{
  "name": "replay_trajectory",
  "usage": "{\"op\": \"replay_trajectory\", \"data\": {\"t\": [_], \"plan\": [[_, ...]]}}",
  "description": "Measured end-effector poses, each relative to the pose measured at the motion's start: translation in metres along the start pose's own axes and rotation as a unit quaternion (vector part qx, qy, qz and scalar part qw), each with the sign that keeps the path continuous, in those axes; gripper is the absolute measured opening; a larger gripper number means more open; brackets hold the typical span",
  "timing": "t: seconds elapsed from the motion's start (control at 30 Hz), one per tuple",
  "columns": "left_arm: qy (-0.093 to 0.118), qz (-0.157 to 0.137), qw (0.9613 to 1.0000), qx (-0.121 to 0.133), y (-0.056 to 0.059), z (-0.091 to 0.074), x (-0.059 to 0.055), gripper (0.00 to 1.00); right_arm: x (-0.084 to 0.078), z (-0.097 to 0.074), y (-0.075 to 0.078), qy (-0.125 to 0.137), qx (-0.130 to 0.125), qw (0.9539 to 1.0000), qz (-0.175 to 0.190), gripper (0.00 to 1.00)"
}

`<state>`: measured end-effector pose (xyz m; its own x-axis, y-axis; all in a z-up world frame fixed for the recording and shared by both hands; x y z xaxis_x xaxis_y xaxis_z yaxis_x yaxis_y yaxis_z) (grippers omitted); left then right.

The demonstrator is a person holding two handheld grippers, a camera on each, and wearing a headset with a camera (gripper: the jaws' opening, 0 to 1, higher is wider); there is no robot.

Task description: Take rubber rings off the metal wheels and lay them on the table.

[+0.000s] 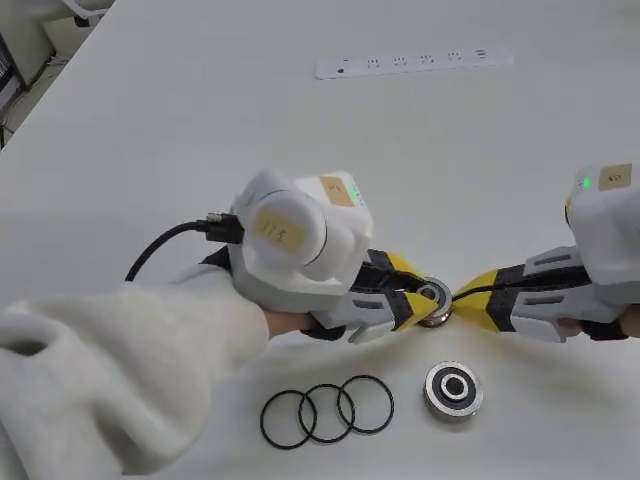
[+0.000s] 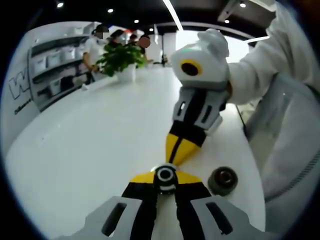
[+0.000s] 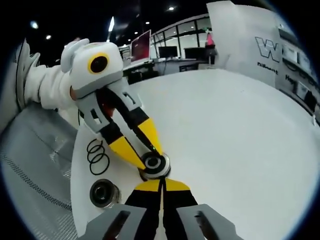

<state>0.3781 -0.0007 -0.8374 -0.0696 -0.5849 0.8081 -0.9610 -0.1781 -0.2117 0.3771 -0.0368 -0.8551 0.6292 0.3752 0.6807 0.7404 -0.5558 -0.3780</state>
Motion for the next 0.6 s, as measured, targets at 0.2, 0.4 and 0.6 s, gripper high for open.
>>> {"op": "replay_trajectory", "data": {"t": [0.2,0.4,0.6], "plan": [[-0.006,0.007,1.0000,0.003,0.001,-0.001,-0.001,0.14,0.000,-0.002,0.004,0.027,0.019,0.9846,0.172,0.00],[-0.009,0.011,0.9999,0.004,0.001,-0.002,-0.001,0.13,0.004,-0.009,0.003,0.066,0.055,0.9603,0.265,0.00],[-0.010,0.015,0.9998,0.003,0.001,-0.002,-0.001,0.13,0.005,-0.011,0.003,0.076,0.083,0.9444,0.309,0.00]]}}
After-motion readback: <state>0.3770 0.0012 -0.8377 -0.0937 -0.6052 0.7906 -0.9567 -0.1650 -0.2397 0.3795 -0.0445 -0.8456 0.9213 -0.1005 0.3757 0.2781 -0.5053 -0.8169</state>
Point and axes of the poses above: the centre of the closed fingertips' face, and the gripper's own axes: z roughly forward along the fingers, y roughly to its right, x roughly out of its top, the point moved 2 cm from there along -z, roughly backward along the fingers, and after that the axes turned 15 degrees about z, right-handed, at the moved point
